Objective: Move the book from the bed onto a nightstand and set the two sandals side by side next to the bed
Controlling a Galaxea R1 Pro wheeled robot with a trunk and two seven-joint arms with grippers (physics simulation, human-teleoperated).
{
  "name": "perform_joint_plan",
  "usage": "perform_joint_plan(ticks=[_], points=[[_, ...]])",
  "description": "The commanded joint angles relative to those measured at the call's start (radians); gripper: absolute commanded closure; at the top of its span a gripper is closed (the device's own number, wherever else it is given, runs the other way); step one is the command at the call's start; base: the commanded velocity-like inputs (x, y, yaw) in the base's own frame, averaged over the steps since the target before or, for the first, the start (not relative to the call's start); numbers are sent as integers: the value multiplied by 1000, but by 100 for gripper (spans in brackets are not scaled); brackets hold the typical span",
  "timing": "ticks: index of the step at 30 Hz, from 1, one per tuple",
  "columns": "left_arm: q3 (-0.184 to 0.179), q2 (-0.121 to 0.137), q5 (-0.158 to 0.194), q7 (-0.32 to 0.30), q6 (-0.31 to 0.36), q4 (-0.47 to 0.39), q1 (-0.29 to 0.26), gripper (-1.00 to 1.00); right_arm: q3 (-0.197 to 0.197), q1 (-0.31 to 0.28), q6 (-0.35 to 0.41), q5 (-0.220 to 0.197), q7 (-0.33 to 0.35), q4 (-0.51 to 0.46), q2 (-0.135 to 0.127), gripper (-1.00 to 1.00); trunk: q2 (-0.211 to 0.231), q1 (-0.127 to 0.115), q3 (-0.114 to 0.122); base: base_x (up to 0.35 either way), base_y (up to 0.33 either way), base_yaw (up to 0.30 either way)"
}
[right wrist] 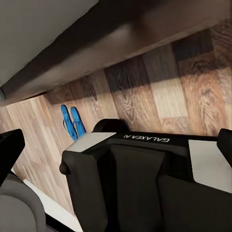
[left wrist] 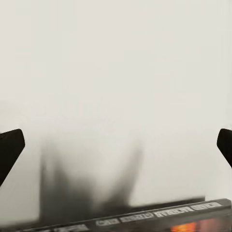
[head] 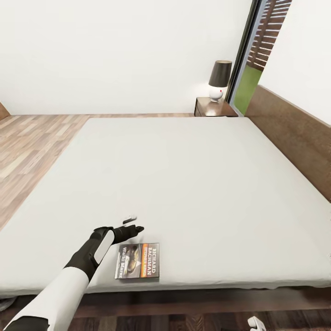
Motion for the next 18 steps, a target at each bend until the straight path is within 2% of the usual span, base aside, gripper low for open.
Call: perform_joint_plan(ticks=[1,9,18], points=[[0,0,0,-2,4,-1,0,-100,-1,0,9,-7,2,0,0,-100,0,0,-1,-71,0,0],[0,0,0,-2,4,0,0,-100,-1,0,9,-7,2,-1,0,-100,0,0,-1,-27,0,0],[0,-1,1,-2,4,0,0,-100,-1,0,9,-7,2,0,0,-100,0,0,-1,-86,0,0]])
